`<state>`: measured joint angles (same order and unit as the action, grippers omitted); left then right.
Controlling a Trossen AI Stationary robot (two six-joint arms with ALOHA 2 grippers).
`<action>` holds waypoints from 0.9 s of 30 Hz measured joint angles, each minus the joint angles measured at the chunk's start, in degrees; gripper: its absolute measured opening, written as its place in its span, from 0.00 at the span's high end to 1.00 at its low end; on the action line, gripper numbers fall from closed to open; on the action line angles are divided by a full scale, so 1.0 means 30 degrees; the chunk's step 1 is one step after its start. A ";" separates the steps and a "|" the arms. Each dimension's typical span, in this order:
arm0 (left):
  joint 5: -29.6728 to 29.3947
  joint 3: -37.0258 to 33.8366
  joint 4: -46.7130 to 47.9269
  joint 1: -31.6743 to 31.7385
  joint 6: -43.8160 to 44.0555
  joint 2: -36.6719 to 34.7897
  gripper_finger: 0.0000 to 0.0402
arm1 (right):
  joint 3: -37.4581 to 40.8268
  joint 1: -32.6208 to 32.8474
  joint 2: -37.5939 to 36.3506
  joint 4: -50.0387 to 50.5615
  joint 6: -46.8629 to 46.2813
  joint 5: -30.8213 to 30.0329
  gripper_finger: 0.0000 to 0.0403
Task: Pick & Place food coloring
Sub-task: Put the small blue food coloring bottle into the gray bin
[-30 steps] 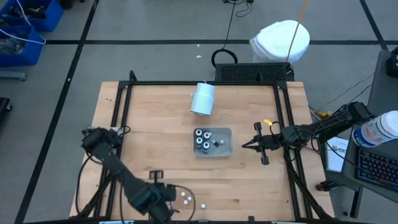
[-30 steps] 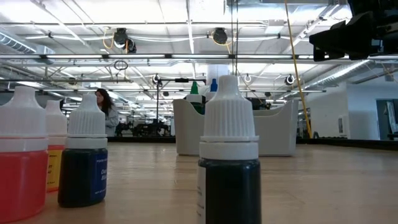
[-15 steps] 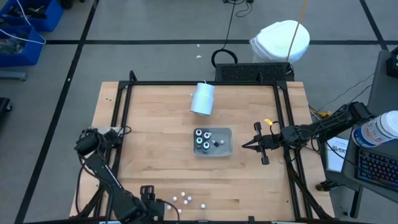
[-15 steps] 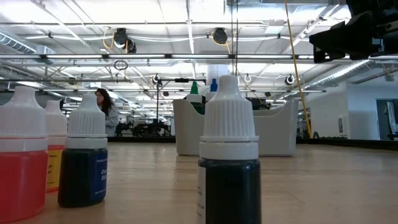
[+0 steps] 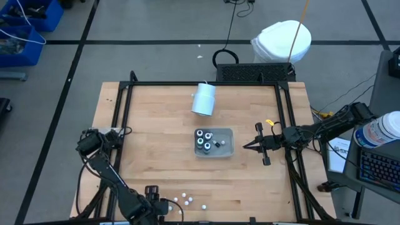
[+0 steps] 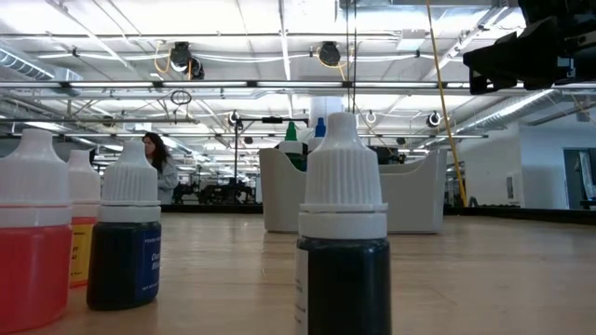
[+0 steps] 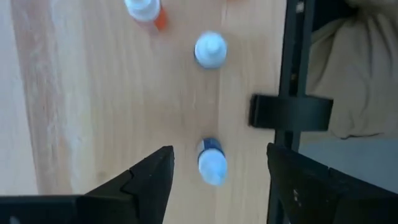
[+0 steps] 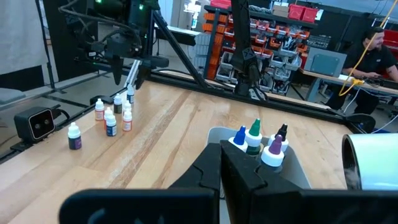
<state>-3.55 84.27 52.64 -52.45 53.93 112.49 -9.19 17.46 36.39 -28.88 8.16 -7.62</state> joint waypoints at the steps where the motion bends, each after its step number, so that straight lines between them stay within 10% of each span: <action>1: 0.0266 -0.0169 -0.0158 -0.0007 0.0077 0.0000 0.35 | 0.0000 -0.0002 -0.0003 0.0000 0.0000 0.0000 1.00; 27: 0.1176 -0.1451 -0.1166 0.0196 0.0438 0.0000 0.51 | 0.0000 0.0001 0.0004 0.0015 0.0015 0.0000 1.00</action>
<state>-0.03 79.92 49.15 -51.86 55.24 112.49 -9.19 17.47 36.40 -28.84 8.21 -7.62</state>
